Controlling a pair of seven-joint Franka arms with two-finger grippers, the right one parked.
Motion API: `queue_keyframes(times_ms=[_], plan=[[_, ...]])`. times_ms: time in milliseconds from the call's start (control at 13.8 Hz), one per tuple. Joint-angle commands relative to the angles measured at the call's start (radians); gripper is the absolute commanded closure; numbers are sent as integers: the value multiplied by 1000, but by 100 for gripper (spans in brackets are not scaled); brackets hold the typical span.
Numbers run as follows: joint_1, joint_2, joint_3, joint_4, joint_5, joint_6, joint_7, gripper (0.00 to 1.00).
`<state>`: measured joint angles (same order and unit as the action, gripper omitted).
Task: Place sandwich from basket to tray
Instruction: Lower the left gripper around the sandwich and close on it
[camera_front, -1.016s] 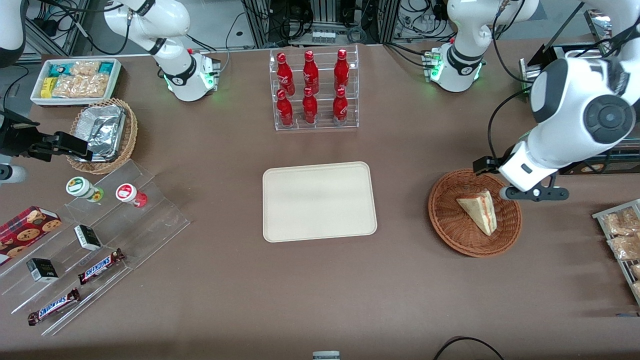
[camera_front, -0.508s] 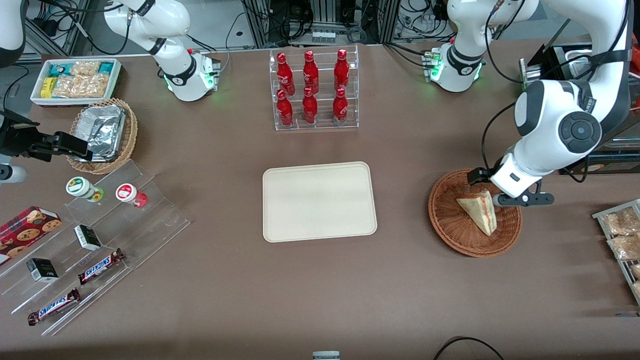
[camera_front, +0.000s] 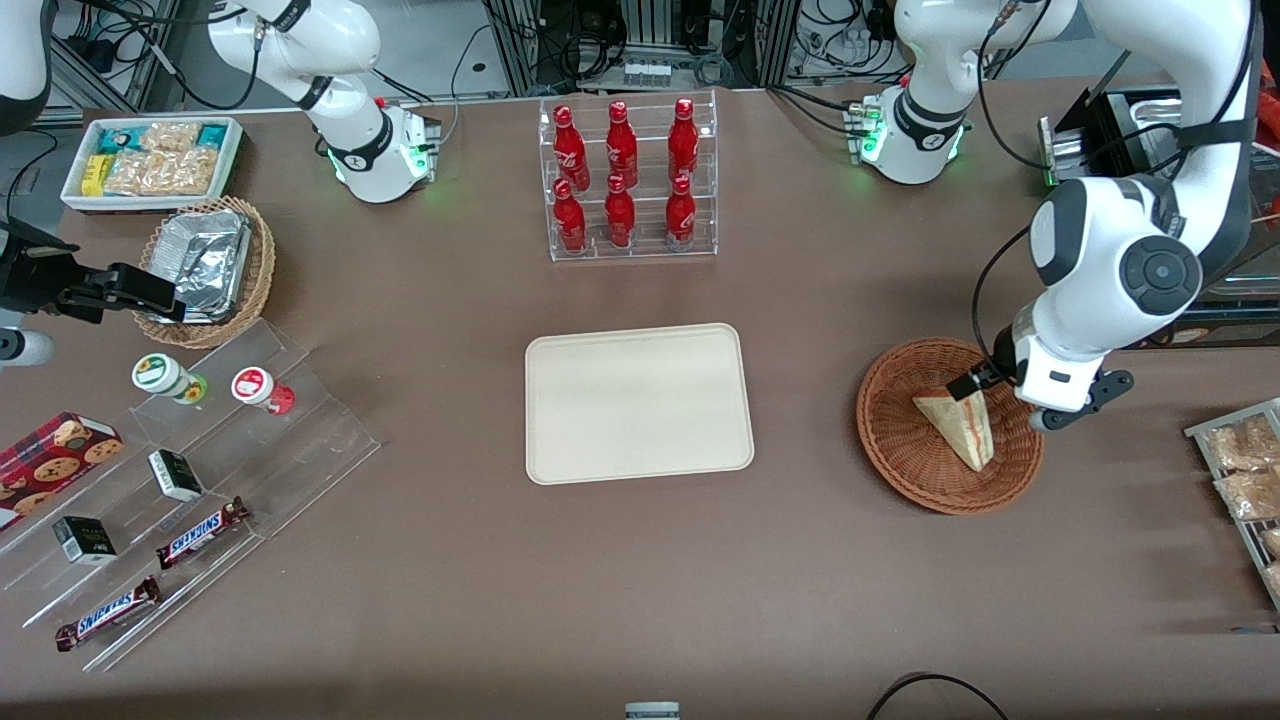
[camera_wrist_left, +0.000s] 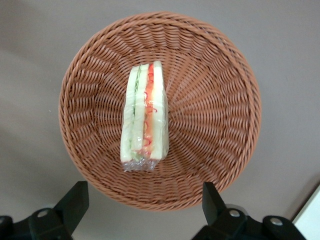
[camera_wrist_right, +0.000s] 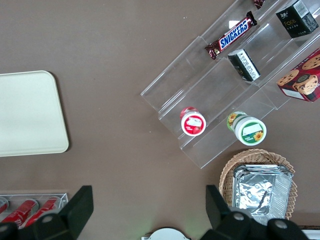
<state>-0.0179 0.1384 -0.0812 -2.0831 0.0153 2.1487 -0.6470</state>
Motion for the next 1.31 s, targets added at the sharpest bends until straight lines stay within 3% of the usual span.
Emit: queue_keyframes(times_ms=[0, 435, 798, 1234], plan=[[1, 24, -3, -5, 29, 40, -71, 0], [4, 96, -2, -2, 32, 86, -69, 0], [27, 141, -2, -3, 80, 115, -56, 0], [42, 182, -3, -9, 65, 152, -72, 0]])
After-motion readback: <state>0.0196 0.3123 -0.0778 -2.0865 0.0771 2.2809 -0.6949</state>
